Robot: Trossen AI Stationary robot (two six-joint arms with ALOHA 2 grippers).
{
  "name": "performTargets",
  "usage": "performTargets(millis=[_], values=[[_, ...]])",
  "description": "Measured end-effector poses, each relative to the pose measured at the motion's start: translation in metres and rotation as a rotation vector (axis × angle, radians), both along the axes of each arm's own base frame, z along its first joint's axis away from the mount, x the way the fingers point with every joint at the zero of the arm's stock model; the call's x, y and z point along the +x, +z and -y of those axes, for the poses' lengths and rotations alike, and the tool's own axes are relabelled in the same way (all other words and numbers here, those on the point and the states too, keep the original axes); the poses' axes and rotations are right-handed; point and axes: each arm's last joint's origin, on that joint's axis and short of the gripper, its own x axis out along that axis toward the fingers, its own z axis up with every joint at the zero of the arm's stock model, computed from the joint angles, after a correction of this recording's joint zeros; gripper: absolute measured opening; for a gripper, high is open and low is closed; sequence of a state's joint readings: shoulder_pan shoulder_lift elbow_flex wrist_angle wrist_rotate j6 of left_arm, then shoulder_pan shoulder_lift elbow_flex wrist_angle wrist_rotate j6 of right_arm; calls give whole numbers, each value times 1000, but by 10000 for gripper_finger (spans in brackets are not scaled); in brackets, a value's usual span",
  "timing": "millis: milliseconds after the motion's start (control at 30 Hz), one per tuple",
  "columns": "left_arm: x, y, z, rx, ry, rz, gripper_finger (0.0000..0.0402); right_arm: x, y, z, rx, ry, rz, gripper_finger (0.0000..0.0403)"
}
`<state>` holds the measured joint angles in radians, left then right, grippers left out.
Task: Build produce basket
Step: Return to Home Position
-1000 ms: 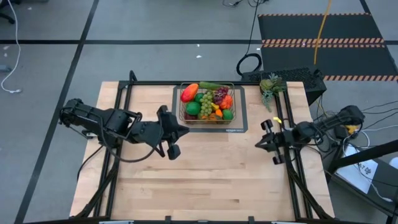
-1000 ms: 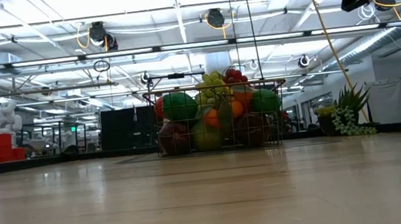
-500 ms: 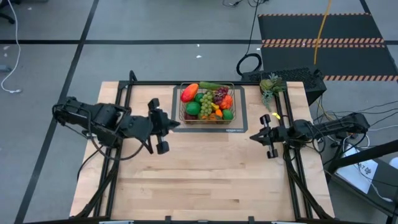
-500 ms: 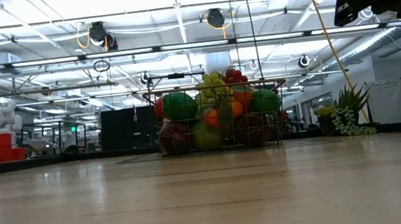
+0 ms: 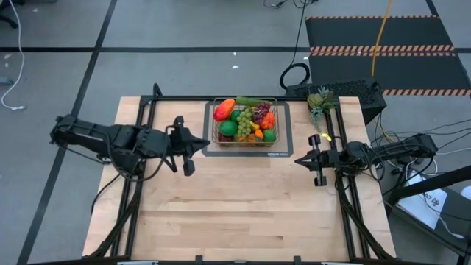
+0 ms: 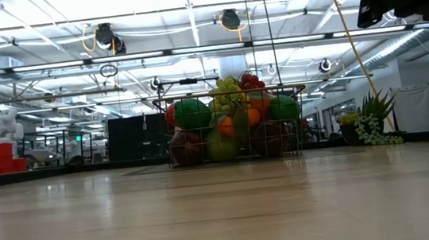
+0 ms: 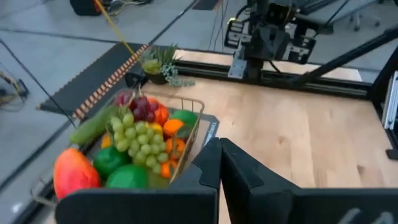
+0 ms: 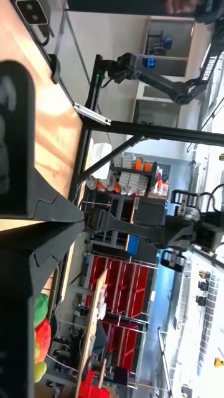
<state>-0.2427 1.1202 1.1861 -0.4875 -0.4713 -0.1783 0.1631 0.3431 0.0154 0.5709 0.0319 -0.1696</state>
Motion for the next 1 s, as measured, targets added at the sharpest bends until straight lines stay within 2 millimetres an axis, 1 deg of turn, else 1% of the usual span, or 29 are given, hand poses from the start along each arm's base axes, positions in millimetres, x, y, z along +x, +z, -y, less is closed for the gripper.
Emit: performTargets(millis=[67,167,300,433,533,667,867,1000], values=[[-5,-10,-1,-29,13,-1,5,0,0,0,1,0,0,0],[-7,-22,-1,-26,12,-33,2,0,0,0,0,2,-3,0],[-9,-27,-1,-61,39,-47,11,0,-2,0,-1,-2,-20,0],[-9,-42,-2,-39,50,-95,16,1,-2,1,15,-47,-26,0],[-16,-51,-1,-37,38,-89,4,1,-2,1,-28,-45,-21,0],[-27,-64,-3,-58,33,-49,6,1,-2,1,-45,-43,-18,0],[-42,-74,-7,-94,45,20,6,0,0,1,-40,-29,5,0],[-49,-71,-9,-96,45,42,3,-2,3,1,-47,-14,36,0]])
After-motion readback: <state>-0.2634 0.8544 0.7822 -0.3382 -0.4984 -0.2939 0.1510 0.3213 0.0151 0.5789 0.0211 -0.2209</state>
